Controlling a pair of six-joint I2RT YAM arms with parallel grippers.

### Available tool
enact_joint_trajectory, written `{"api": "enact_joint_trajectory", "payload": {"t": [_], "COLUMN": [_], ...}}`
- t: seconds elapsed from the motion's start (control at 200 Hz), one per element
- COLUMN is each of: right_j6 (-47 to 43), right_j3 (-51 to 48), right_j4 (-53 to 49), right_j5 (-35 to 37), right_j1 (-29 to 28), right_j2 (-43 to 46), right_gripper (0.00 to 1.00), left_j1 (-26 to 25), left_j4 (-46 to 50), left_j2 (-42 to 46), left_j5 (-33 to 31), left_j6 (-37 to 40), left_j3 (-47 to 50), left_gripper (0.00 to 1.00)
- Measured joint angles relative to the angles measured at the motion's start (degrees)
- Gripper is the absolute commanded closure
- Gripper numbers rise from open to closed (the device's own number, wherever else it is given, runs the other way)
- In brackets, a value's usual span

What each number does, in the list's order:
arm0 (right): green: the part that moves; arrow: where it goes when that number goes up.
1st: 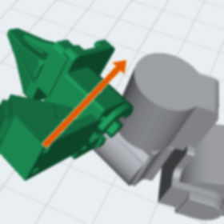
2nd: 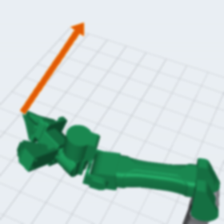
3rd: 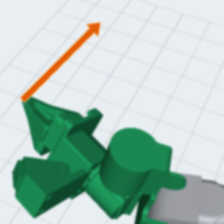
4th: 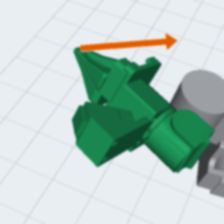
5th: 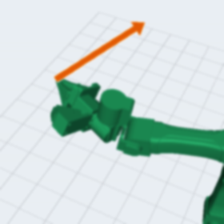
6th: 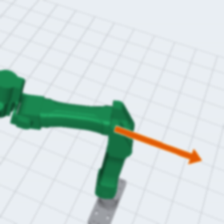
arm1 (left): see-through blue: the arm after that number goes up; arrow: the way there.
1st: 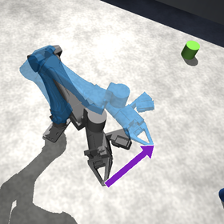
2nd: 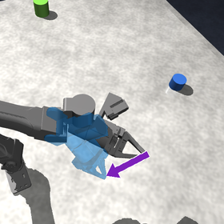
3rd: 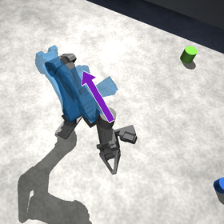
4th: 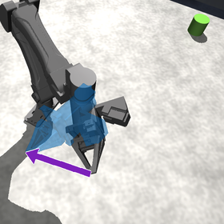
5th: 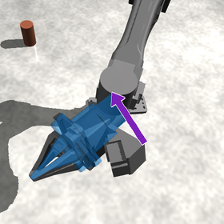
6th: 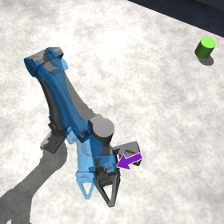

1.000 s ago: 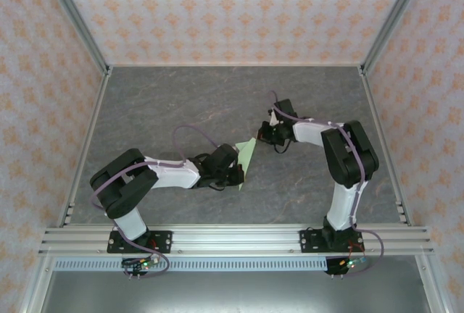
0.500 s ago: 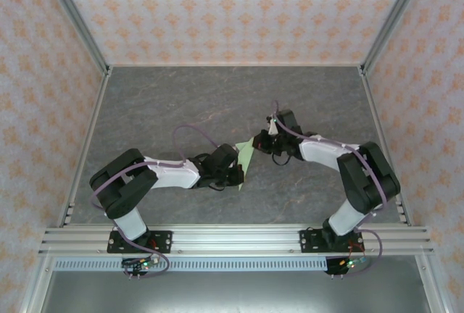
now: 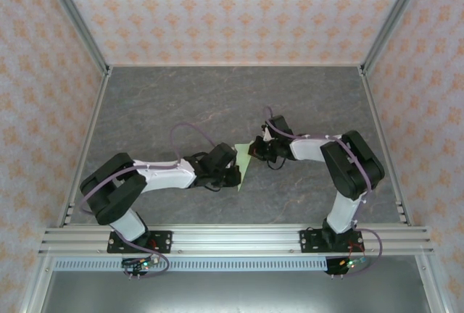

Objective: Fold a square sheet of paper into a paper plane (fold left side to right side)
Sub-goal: Fold the wing for the fifth time at the center of the table.

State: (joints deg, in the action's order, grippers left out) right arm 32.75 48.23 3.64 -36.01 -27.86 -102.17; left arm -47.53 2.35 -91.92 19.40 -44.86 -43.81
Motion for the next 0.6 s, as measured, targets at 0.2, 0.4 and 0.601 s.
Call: {"api": "enact_joint_trajectory", "payload": {"t": [0.2, 0.4, 0.601], "right_j6": [0.0, -0.4, -0.4], "right_j3": [0.4, 0.5, 0.5], "right_j4": [-0.5, -0.8, -0.8], "right_j5": [0.0, 0.0, 0.0], "right_j1": [0.0, 0.0, 0.0], "right_j2": [-0.2, -0.2, -0.2], "right_gripper": [0.97, 0.97, 0.97], "left_j1": [0.3, 4.0, 4.8], "left_j4": [0.7, -3.6, -5.6], "left_j2": [1.9, -0.4, -5.0], "left_j5": [1.4, 5.9, 10.6], "left_j6": [1.2, 1.4, 2.2], "left_j3": [-3.4, -3.6, -5.1], "left_gripper": [0.91, 0.92, 0.92]}}
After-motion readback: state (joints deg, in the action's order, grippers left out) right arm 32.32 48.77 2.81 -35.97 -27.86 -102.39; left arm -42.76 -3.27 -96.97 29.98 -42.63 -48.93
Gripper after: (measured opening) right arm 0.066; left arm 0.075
